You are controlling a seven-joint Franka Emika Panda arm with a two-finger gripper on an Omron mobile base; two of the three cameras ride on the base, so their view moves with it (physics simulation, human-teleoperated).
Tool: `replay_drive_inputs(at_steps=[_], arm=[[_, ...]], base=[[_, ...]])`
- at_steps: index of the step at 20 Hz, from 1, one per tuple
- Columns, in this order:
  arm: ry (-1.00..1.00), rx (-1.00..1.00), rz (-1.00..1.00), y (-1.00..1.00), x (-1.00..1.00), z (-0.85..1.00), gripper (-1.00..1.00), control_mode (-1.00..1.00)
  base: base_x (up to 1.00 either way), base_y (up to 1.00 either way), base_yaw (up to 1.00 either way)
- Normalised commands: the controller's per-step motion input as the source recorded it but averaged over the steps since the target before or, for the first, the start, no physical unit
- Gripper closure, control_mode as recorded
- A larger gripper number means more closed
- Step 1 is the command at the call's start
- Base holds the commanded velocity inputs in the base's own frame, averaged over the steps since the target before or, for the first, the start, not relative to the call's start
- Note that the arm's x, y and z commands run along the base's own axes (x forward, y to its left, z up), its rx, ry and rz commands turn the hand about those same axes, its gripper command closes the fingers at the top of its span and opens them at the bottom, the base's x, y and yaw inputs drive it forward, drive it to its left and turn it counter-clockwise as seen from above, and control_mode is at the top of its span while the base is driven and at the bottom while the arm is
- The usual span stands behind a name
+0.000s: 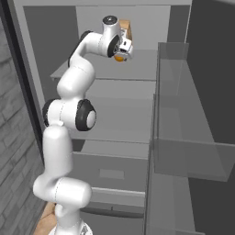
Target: Pick the apple and orange from the fridge and place them on the plate next to the blender to make a fruit smoothie.
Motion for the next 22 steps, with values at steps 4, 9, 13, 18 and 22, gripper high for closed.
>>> replay_drive_inputs(at_steps=[4, 9, 13, 18, 22], arm=[[0.00, 0.00, 0.00, 0.00, 0.31, -0.10, -1.00, -1.00], [0.00, 0.00, 0.00, 0.00, 0.28, -0.06, -1.00, -1.00], [0.00, 0.00, 0.00, 0.00, 0.27, -0.01, -1.00, -1.00], [0.00, 0.00, 0.00, 0.00, 0.08, -0.01, 1.00, -1.00], [0.00, 0.00, 0.00, 0.00, 0.00, -0.07, 1.00, -1.00]], base=[[0.00, 0.00, 0.00], [0.00, 0.00, 0.00], [0.00, 0.00, 0.00], [0.00, 0.00, 0.00], [0.00, 0.00, 0.00]])
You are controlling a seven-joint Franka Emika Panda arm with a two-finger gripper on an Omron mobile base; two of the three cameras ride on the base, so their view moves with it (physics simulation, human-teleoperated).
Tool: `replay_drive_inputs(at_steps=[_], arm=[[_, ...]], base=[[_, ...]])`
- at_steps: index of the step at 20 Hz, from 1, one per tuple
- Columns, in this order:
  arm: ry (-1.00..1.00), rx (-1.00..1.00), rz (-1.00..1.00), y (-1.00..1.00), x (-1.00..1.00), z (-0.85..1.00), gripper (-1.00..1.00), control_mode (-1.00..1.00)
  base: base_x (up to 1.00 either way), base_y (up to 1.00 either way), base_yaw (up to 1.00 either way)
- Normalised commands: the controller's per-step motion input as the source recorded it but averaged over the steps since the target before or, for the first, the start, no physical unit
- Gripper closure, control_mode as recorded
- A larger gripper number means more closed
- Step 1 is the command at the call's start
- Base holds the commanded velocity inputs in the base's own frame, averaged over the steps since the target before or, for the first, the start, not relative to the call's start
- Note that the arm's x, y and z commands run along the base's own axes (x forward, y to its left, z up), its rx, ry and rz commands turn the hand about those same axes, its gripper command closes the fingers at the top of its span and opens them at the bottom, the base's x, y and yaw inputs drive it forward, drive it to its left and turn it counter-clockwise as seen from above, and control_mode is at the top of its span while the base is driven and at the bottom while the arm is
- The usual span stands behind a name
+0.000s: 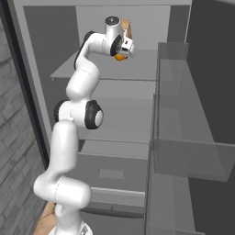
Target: Pick the apple and orange from the fridge and place them on the plate next to the blender to make a fruit smoothie.
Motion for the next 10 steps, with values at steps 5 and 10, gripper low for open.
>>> replay_drive_inputs(at_steps=[5, 10], arm=[[0.00, 0.00, 0.00, 0.00, 0.00, 0.00, 1.00, -1.00], [0.00, 0.00, 0.00, 0.00, 0.00, 0.00, 1.00, -1.00]], base=[[0.00, 0.00, 0.00], [0.00, 0.00, 0.00]])
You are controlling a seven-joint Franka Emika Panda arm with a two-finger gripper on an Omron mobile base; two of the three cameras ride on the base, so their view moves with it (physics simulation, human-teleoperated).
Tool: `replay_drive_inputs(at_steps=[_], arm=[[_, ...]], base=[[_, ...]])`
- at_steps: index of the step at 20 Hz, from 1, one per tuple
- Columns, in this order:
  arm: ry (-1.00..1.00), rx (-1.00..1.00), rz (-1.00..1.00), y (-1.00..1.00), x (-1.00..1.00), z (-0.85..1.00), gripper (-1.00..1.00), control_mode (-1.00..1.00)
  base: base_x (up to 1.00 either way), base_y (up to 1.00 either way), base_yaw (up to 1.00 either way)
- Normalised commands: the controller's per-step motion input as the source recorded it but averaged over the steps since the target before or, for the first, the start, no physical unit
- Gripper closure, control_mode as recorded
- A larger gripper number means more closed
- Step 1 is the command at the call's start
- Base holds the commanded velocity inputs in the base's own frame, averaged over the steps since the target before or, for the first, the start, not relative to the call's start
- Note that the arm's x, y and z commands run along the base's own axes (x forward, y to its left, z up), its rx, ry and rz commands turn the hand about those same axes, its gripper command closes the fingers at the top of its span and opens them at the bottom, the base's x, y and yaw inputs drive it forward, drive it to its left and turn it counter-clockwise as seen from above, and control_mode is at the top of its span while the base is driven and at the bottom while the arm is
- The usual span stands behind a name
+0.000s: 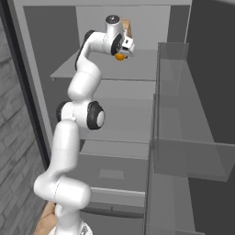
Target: Pick the apple and orange from the fridge and place them on the plate next to the blender to make a fruit smoothie.
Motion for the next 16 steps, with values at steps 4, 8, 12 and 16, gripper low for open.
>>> replay_drive_inputs(at_steps=[4, 8, 12, 16], arm=[[-0.05, 0.00, 0.00, 0.00, -0.10, 0.00, 1.00, -1.00], [-0.22, 0.00, 0.00, 0.00, -0.29, -0.14, 1.00, -1.00], [-0.28, 0.00, 0.00, 0.00, -0.21, -0.29, 1.00, -1.00], [-0.27, 0.00, 0.00, 0.00, -0.07, -0.52, 1.00, -1.00]], base=[[0.00, 0.00, 0.00], [0.00, 0.00, 0.00], [0.00, 0.00, 0.00], [0.00, 0.00, 0.00]])
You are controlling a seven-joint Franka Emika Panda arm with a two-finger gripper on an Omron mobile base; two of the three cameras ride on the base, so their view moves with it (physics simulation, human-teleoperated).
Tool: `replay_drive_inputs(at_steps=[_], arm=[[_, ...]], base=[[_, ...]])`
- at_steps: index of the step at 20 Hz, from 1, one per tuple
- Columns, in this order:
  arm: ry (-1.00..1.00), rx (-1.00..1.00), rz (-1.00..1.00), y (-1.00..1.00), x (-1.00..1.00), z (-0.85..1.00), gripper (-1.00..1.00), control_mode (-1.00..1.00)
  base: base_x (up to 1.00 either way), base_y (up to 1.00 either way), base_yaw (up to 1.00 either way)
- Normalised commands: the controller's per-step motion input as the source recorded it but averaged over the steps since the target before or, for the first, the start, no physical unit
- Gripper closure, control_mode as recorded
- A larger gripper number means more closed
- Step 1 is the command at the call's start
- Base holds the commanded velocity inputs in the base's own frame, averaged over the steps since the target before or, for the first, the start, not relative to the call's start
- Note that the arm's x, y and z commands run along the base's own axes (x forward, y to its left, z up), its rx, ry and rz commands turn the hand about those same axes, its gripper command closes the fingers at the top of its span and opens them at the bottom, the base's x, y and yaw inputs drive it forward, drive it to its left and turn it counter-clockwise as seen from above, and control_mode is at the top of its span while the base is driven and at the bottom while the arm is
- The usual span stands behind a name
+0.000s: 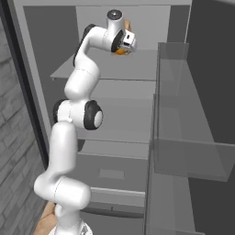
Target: Pick the apple and orange from the fridge and place them on the plate next to the blender to make a fruit smoothie.
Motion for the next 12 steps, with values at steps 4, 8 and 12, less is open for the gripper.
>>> replay_drive_inputs(at_steps=[4, 8, 12], arm=[[-0.29, 0.00, 0.00, 0.00, -0.02, -0.51, 1.00, -1.00], [-0.34, 0.00, 0.00, 0.00, -0.16, -0.43, 1.00, -1.00], [-0.36, 0.00, 0.00, 0.00, -0.49, -0.05, 1.00, -1.00]], base=[[0.00, 0.00, 0.00], [0.00, 0.00, 0.00], [0.00, 0.00, 0.00]])
